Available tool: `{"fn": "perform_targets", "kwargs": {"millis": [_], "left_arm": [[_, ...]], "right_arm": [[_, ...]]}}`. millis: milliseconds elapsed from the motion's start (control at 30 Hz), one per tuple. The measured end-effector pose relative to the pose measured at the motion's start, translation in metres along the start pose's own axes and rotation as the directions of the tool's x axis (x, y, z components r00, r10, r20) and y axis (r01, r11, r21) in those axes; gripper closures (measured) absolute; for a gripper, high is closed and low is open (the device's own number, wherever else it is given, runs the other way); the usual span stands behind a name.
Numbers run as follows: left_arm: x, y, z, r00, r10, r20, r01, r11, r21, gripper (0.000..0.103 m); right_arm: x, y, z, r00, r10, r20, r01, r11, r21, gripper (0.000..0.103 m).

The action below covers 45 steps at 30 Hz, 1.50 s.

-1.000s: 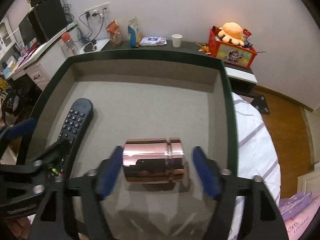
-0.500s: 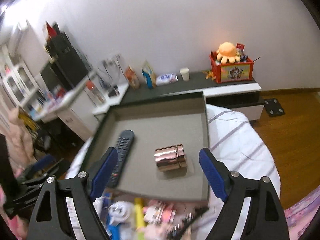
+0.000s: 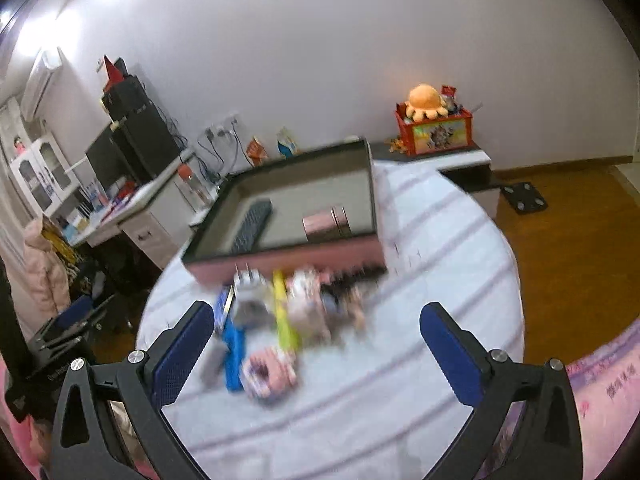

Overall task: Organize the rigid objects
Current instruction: 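Withdraw both tools from the box back toward the remaining objects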

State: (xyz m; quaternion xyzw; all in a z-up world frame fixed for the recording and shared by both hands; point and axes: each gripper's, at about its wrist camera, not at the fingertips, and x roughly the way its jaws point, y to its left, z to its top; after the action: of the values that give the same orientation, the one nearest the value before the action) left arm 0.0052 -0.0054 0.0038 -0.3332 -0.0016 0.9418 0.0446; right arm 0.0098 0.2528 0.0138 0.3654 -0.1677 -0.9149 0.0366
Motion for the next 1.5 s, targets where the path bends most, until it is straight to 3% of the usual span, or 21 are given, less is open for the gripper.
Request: {"fn": "perform_targets", "kwargs": {"millis": [233, 400, 1167, 1500], "left_arm": [[-0.003, -0.01, -0.028, 0.999, -0.007, -0.04, 0.008, 1.0, 0.008, 0.0], [-0.007, -0.013, -0.033, 0.999, -0.018, -0.041, 0.019, 1.0, 0.007, 0.0], [0.003, -0.008, -0.041, 0.997, -0.009, -0.073, 0.008, 1.0, -0.01, 0.0], [0.008, -0.009, -0.042, 0.996, -0.005, -0.088, 0.006, 1.0, 0.01, 0.0]], "right_arm": [[0.006, -0.004, -0.036, 0.997, -0.013, -0.082, 0.013, 1.0, 0.001, 0.0], [0.003, 0.001, -0.049, 0.996, -0.02, -0.092, 0.018, 1.0, -0.022, 0.0], [0.008, 0.008, -0.051, 0.993, -0.021, -0.112, 0.016, 0.999, -0.046, 0.0], [0.019, 0.021, -0.05, 0.991, -0.035, -0.129, 0.021, 0.994, -0.111, 0.0]]}}
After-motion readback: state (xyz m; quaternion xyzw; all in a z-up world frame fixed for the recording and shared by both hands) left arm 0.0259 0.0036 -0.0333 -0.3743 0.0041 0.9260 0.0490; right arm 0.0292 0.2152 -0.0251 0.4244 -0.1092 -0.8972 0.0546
